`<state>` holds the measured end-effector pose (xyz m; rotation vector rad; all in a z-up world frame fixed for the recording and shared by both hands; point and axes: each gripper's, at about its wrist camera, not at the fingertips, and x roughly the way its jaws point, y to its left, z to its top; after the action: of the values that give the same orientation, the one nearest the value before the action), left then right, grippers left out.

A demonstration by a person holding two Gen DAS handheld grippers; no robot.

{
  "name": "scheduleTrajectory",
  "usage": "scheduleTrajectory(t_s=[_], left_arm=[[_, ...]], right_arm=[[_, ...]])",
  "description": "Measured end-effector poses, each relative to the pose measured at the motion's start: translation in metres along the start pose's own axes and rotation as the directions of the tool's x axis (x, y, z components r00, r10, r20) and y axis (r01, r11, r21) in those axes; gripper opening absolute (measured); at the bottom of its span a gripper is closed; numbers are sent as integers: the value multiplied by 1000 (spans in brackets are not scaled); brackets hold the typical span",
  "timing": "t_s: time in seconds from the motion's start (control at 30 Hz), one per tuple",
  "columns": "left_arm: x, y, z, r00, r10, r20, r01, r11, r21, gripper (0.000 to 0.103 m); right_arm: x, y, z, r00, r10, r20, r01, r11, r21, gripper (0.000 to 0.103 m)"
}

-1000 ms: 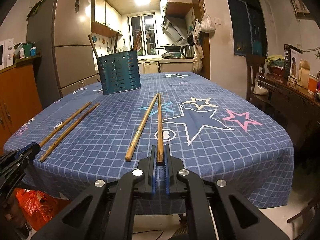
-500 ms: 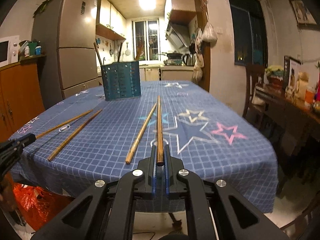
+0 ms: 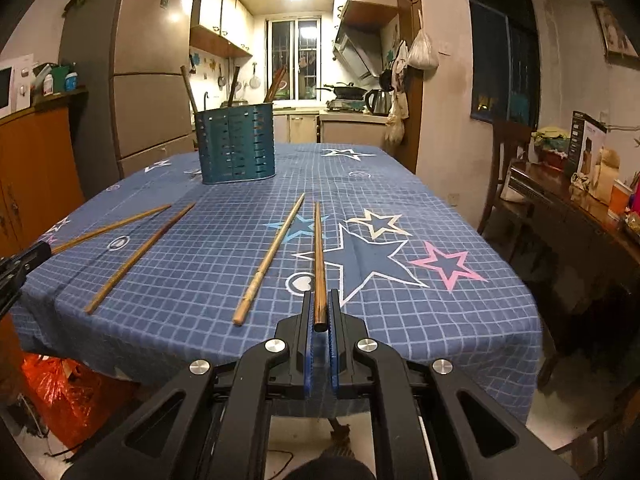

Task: Organize utensils
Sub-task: 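Close the left tool on one chopstick while the right tool grasps another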

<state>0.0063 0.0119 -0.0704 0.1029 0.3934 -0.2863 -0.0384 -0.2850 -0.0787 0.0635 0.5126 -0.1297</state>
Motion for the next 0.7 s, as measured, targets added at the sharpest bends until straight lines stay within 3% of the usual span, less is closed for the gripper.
scheduleTrajectory(t_s=[0.17,0.7], left_arm=[[1,-4,-2,1000,6,-2,-6,1000,26,5],[4,-11,-4,1000,20,-13,-19,998,56,5]], right_arm=[[13,-5,-22,999,22,25,-21,1000,-10,8],[-4,3,-35,998,-20,62,25,996,-81,11]])
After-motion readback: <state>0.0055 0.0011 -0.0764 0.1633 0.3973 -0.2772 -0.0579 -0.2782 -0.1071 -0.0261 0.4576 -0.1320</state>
